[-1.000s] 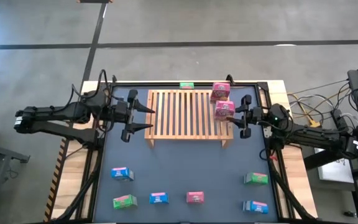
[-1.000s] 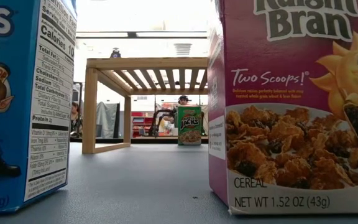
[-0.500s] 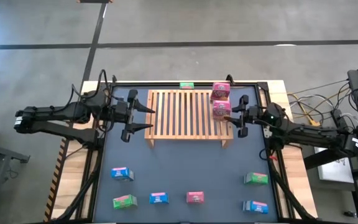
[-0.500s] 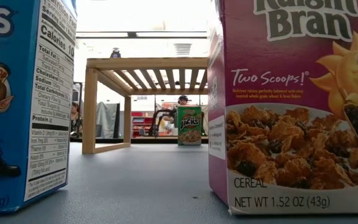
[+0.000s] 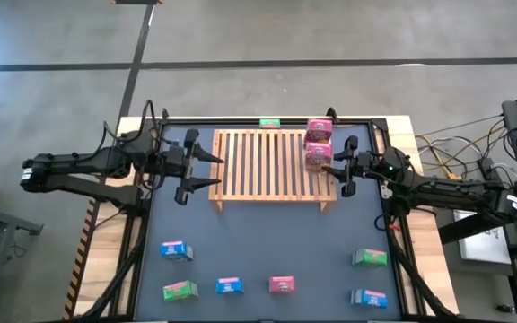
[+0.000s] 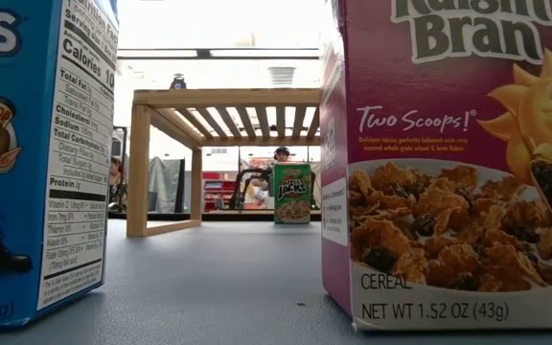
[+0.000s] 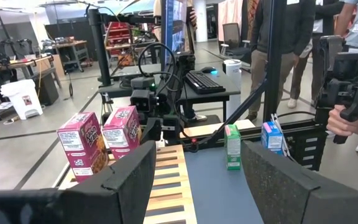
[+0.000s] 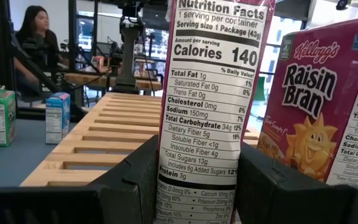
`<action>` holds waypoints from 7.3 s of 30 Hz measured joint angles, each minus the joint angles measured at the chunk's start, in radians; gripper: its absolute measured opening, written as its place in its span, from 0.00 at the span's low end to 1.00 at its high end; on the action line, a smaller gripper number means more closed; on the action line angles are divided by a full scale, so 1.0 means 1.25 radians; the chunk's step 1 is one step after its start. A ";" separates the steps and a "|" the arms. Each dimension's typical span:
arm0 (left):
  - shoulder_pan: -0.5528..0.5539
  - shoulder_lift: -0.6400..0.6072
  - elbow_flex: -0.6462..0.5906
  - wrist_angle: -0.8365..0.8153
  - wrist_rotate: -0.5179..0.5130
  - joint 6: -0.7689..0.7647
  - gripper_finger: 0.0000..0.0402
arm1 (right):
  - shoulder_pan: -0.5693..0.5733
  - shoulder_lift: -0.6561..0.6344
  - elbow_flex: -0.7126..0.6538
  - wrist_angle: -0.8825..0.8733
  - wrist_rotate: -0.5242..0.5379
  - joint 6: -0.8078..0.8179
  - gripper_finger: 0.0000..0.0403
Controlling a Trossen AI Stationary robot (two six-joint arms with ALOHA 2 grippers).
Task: Stack cereal on shelf
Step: Put the top pink cereal box on the shelf, then put the pink cereal box on the shelf
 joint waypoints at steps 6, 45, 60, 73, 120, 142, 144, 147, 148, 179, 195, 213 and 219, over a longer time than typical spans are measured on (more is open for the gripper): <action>0.000 0.000 0.000 -0.003 0.000 0.000 0.55 | 0.000 0.007 0.000 -0.004 0.001 0.001 0.43; 0.000 0.021 0.000 -0.004 0.002 -0.009 0.55 | 0.000 -0.195 0.123 -0.493 0.055 -0.032 0.58; 0.000 0.020 0.000 -0.008 0.002 -0.009 0.55 | 0.001 -0.214 0.204 -0.679 0.100 -0.031 0.58; 0.000 0.020 0.000 -0.026 0.002 -0.006 0.55 | 0.001 -0.217 0.229 -0.774 0.120 0.035 0.58; 0.000 0.020 0.000 -0.045 0.002 0.003 0.55 | 0.035 -0.201 0.324 -0.877 0.291 0.146 0.57; 0.000 0.020 0.000 -0.063 0.002 0.003 0.55 | 0.057 -0.250 0.419 -1.082 0.343 0.156 0.57; 0.000 0.020 0.000 -0.063 0.002 0.003 0.55 | 0.059 -0.265 0.434 -1.084 0.302 0.155 0.57; 0.000 0.020 0.000 -0.063 0.002 0.003 0.55 | 0.067 -0.289 0.449 -1.070 0.185 0.141 0.57; 0.000 0.020 0.000 -0.063 0.002 0.003 0.55 | 0.071 -0.298 0.450 -1.050 0.137 0.141 0.57; 0.000 0.022 0.000 -0.084 0.000 -0.019 0.55 | 0.860 0.203 0.712 -0.859 0.595 0.091 0.57; -0.014 0.064 -0.001 -0.110 -0.001 -0.087 0.55 | 0.914 0.568 0.866 -0.859 0.599 0.268 0.57; -0.123 0.034 -0.225 0.200 -0.092 -0.114 0.54 | 0.951 0.687 0.866 -0.646 0.577 0.362 0.57; -0.128 0.022 -0.291 0.322 -0.092 -0.115 0.54 | 0.955 0.721 0.865 -0.634 0.571 0.360 0.57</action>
